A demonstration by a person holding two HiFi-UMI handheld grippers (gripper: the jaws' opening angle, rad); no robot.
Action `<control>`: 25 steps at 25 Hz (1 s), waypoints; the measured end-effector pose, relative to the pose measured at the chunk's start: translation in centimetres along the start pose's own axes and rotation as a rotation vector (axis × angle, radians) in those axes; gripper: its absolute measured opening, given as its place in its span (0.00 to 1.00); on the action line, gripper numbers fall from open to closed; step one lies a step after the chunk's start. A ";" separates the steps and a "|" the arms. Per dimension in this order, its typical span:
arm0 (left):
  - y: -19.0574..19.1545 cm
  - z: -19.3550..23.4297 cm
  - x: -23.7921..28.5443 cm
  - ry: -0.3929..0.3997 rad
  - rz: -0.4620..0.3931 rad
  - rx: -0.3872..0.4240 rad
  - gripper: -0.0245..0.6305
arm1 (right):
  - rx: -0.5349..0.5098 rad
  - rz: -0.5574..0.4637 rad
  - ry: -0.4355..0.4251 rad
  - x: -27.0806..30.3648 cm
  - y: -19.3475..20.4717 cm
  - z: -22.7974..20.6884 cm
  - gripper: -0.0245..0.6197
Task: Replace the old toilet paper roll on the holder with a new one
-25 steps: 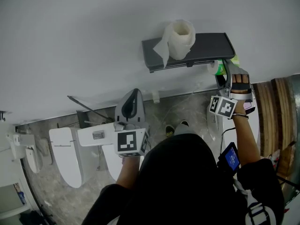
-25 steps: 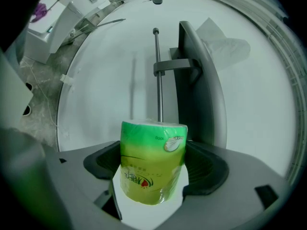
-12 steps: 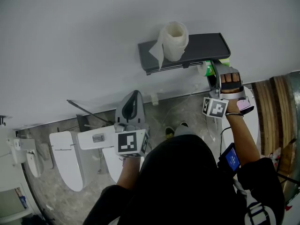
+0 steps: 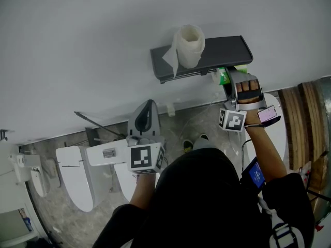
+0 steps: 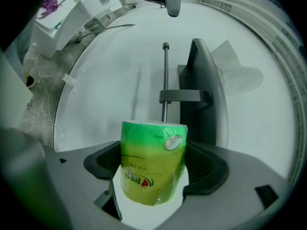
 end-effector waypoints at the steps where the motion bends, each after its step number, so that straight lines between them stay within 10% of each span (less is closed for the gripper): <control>1: 0.0 0.0 0.0 0.001 0.002 0.000 0.07 | -0.004 -0.001 -0.001 0.0 -0.2 -0.2 0.65; 25: -0.1 -0.7 0.5 0.021 0.000 0.008 0.07 | -0.035 -0.012 -0.041 -0.2 -1.9 -2.1 0.65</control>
Point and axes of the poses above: the fingertips, and each gripper's own axes: x forward along the fingers, z to its left, y out of its underside, the point moved 7 cm from there along -x, backward along the fingers
